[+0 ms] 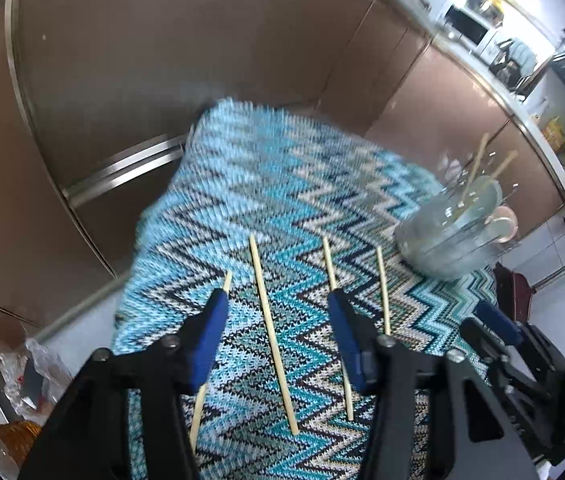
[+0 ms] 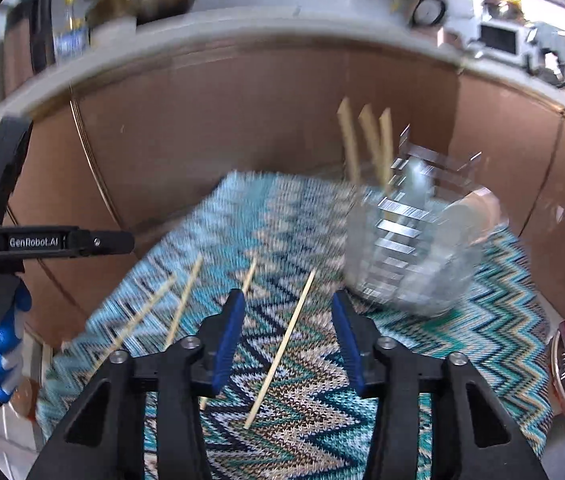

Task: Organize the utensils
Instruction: 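Lower both open grippers toward the remaining chopsticks on the cloth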

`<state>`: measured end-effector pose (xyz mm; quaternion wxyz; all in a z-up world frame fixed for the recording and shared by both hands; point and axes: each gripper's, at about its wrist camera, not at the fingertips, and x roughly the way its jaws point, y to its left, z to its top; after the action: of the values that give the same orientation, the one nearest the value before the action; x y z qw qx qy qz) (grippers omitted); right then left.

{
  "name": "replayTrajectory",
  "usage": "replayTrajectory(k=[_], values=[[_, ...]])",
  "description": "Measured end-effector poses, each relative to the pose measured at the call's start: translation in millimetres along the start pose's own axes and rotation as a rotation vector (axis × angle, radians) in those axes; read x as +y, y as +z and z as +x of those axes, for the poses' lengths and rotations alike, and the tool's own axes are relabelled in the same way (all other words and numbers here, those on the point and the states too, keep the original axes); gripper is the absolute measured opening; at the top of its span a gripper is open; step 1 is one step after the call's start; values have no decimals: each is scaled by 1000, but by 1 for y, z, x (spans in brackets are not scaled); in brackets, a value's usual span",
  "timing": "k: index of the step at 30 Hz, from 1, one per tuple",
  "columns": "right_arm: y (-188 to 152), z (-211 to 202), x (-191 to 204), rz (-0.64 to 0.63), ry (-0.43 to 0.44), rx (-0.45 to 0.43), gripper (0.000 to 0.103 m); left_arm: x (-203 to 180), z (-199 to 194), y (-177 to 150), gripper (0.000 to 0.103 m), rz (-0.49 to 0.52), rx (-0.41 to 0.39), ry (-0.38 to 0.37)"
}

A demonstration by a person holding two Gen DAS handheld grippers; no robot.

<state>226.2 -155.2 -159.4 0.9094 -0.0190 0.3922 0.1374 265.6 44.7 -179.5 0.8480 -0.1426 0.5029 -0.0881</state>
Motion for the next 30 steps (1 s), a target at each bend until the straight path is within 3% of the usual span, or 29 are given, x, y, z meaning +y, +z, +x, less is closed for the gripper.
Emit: replayTrajectory(k=[6, 11, 20, 30], values=[[5, 68, 2, -37, 12, 152, 34, 3, 42, 19, 41, 13, 114, 17], [13, 103, -1, -34, 7, 216, 30, 7, 64, 37, 39, 23, 175, 35], [20, 133, -8, -33, -65, 279, 30, 10, 99, 46, 30, 4, 271, 19], [16, 152, -18, 1, -53, 304, 30, 11, 118, 48, 17, -18, 310, 33]])
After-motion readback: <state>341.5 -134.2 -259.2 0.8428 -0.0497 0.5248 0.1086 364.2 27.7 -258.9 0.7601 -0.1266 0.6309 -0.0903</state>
